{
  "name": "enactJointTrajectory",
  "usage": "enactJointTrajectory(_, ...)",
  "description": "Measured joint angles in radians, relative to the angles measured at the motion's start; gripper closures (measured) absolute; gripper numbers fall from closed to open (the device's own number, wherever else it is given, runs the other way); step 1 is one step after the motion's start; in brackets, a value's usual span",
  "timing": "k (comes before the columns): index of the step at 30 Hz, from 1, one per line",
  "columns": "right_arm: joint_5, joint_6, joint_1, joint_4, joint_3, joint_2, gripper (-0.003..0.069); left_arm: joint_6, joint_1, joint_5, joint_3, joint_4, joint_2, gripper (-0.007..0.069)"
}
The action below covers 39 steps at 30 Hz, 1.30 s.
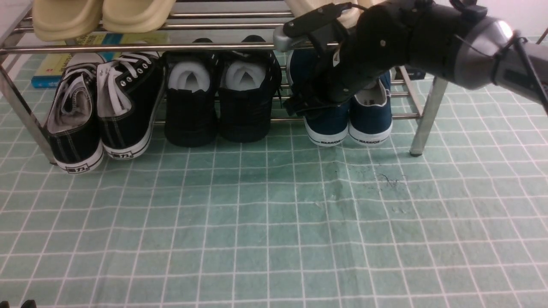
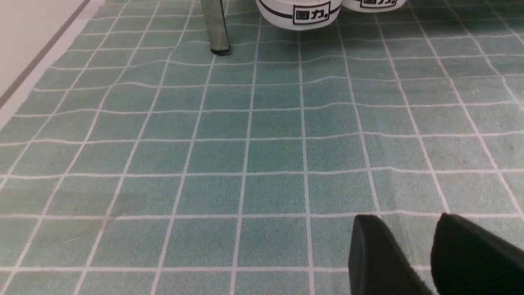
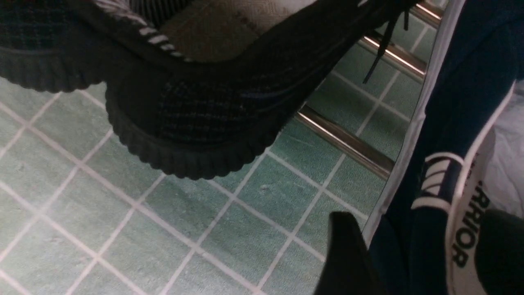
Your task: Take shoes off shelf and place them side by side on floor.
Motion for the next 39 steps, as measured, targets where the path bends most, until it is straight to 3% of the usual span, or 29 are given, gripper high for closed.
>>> enactJointTrajectory(7, -0.016, 0.0, 0.0, -0.037, 0.0, 0.029, 0.0319, 0.0, 0.0, 0.0, 0.0, 0.0, 0.0, 0.0383)
enactJointTrajectory(10, -0.019, 0.0, 0.0, -0.039, -0.001, 0.036, 0.0414, 0.0, 0.0, 0.0, 0.0, 0.0, 0.0, 0.0383)
enactJointTrajectory(13, -0.018, 0.0, 0.001, -0.033, -0.001, 0.034, 0.0586, 0.0, 0.0, 0.001, 0.0, 0.001, 0.0, 0.0382)
enactJointTrajectory(15, -0.009, 0.0, 0.004, -0.03, -0.001, 0.024, 0.0615, 0.0, 0.0, 0.001, 0.0, 0.002, 0.0, 0.0382)
enactJointTrajectory(24, 0.17, 0.011, 0.103, 0.007, 0.002, -0.155, 0.0614, 0.0, 0.0, 0.001, 0.0, 0.002, 0.0, 0.0382)
enactJointTrajectory(32, 0.431, 0.014, 0.193, 0.016, 0.002, -0.347, 0.0614, 0.0, 0.0, 0.001, 0.0, 0.002, 0.0, 0.0382)
enactJointTrajectory(39, 0.591, 0.015, 0.226, 0.033, 0.002, -0.461, 0.0614, 0.0, 0.0, 0.001, 0.0, 0.002, 0.0, 0.0382)
